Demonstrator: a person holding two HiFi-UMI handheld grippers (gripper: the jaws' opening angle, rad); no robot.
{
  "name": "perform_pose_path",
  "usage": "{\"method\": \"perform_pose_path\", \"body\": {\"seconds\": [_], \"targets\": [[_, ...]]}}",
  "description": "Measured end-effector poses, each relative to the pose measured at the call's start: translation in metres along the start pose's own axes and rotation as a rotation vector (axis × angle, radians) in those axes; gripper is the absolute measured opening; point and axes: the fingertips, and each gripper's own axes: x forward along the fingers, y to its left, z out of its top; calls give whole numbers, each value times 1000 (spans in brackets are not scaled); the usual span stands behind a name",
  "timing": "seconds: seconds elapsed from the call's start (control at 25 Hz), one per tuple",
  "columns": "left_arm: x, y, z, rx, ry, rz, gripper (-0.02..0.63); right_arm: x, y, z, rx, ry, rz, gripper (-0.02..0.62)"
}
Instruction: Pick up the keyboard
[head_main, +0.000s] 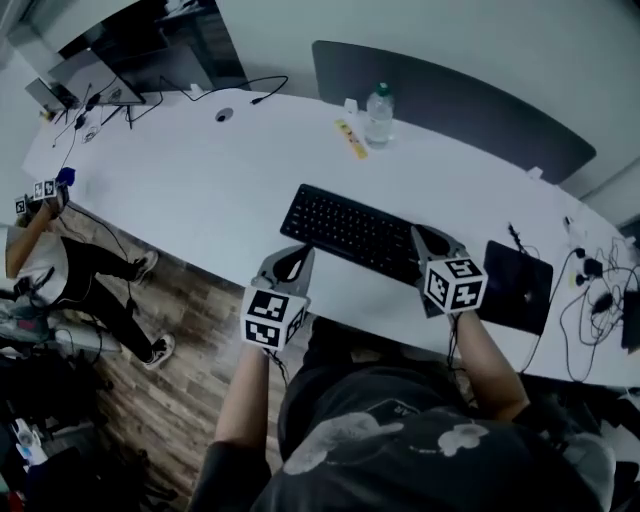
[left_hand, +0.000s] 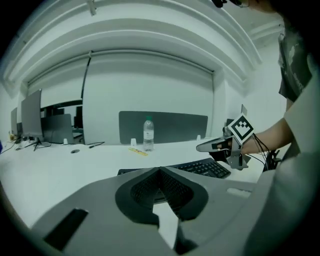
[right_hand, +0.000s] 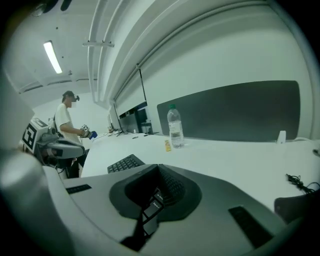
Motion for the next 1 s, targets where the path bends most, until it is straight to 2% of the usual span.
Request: {"method": "perform_pose_path", "body": {"seconds": [0.24, 0.48, 0.64, 0.92, 1.0], "targets": [[47, 14, -3, 178, 93, -208, 15, 4, -14, 7, 52, -24, -128, 2], [72, 12, -13, 323, 159, -421, 246, 3, -29, 8, 87, -46, -239, 2], [86, 5, -28, 426, 254, -541, 427, 5, -33, 5, 115, -51, -291, 2], [117, 9, -51, 770, 373, -642, 544, 16, -32, 4, 142, -54, -358, 2], [124, 9, -60, 834, 432, -698, 558, 14, -35, 3, 147, -53, -386, 2]]}}
